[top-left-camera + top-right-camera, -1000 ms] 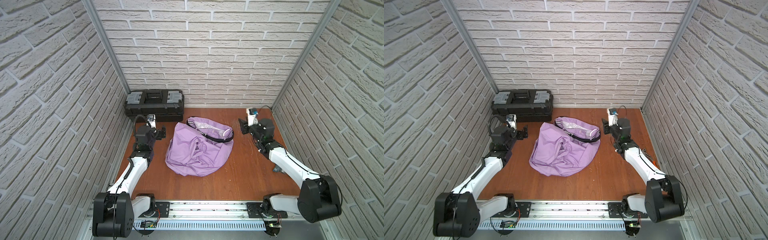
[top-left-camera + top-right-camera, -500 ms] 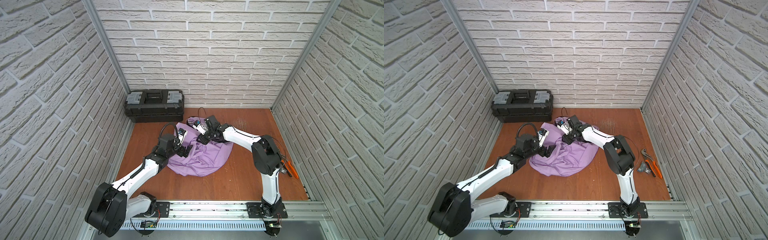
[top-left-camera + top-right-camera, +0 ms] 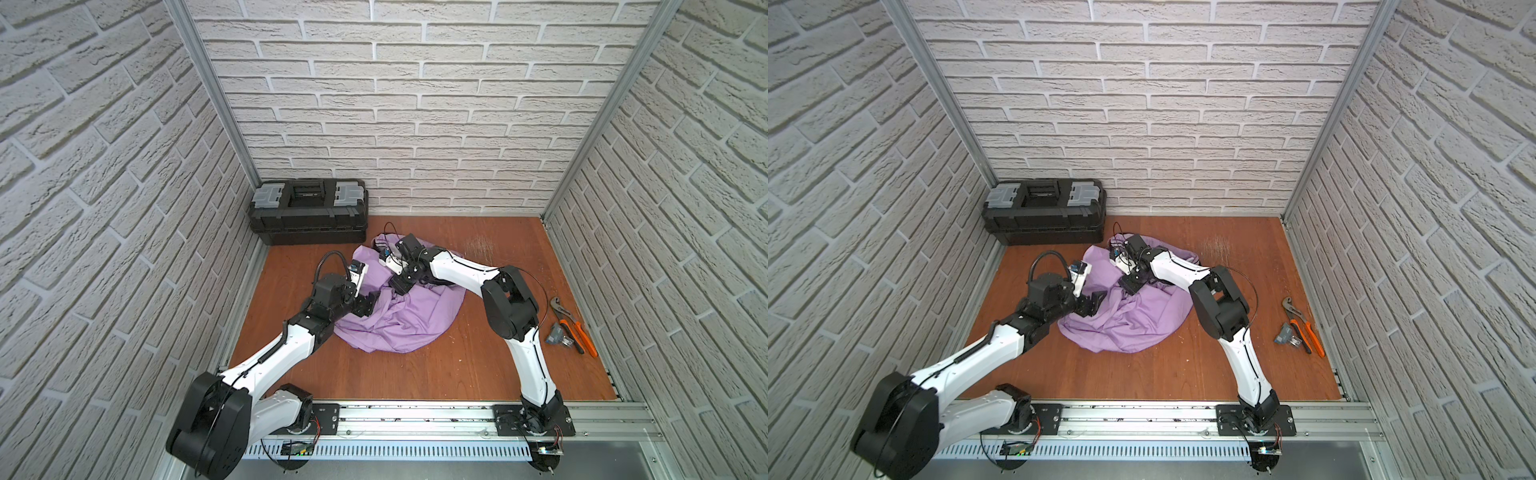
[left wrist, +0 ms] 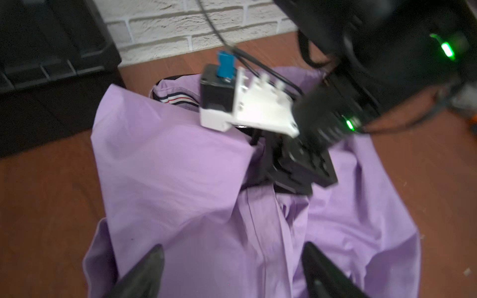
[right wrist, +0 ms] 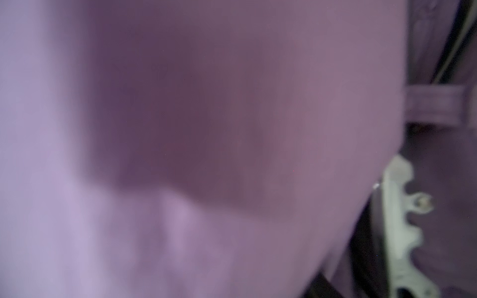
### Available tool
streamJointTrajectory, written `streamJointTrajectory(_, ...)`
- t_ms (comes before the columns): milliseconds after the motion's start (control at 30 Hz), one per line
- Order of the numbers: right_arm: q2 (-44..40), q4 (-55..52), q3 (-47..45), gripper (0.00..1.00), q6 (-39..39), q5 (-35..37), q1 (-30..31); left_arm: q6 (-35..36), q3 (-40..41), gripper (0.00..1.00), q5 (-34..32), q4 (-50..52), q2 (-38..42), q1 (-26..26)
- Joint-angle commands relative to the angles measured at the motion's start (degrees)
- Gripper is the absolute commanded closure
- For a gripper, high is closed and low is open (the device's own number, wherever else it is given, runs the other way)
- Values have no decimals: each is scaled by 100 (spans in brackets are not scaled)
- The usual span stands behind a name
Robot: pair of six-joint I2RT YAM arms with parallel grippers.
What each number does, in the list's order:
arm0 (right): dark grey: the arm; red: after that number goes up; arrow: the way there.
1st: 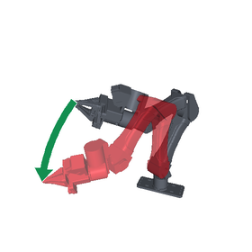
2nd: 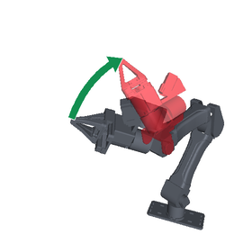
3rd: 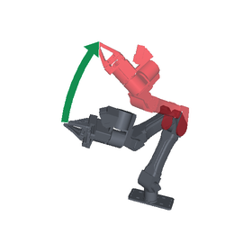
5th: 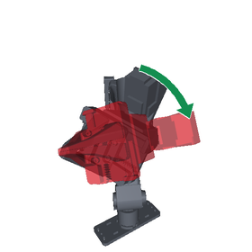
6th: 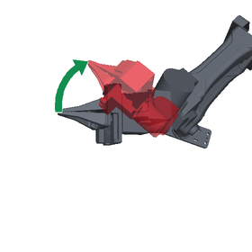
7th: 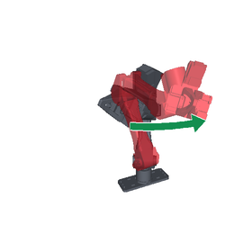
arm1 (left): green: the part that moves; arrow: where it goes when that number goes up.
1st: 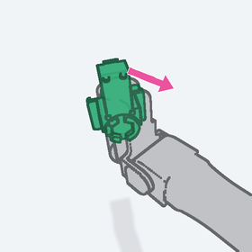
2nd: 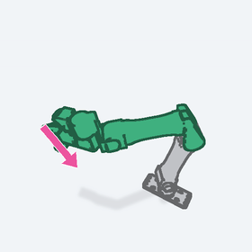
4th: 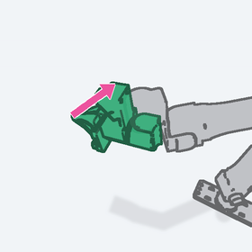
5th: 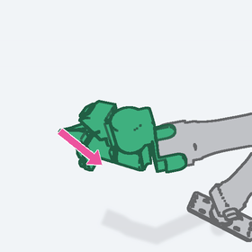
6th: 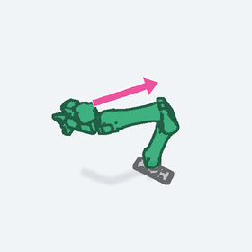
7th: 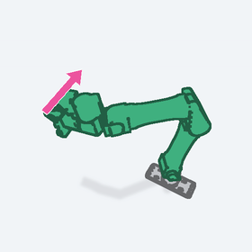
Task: Remove the belt from the trousers
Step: Adjust the trousers at the center of the board.
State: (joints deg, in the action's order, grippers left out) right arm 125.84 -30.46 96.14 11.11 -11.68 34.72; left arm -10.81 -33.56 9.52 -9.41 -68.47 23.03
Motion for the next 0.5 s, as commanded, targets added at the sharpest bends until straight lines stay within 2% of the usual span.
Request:
streamJointTrajectory(0,-1113,766,-677,36,-54,-424,81,-915,-491,39,313,-648,-864,-127)
streamJointTrajectory(67,-1648,1053,-917,35,-165,-588,8,-1023,-641,46,-26,-853,-1359,-48)
streamJointTrajectory(200,-2233,1471,-1199,34,-190,-759,-265,-1126,-839,48,-488,-832,-2124,10)
streamJointTrajectory(367,-1646,516,-560,56,183,-159,-431,-1065,-567,44,-1001,-605,-2239,38)
streamJointTrajectory(467,-1118,134,-248,65,336,24,-431,-1005,-220,41,-1383,-460,-2005,37)
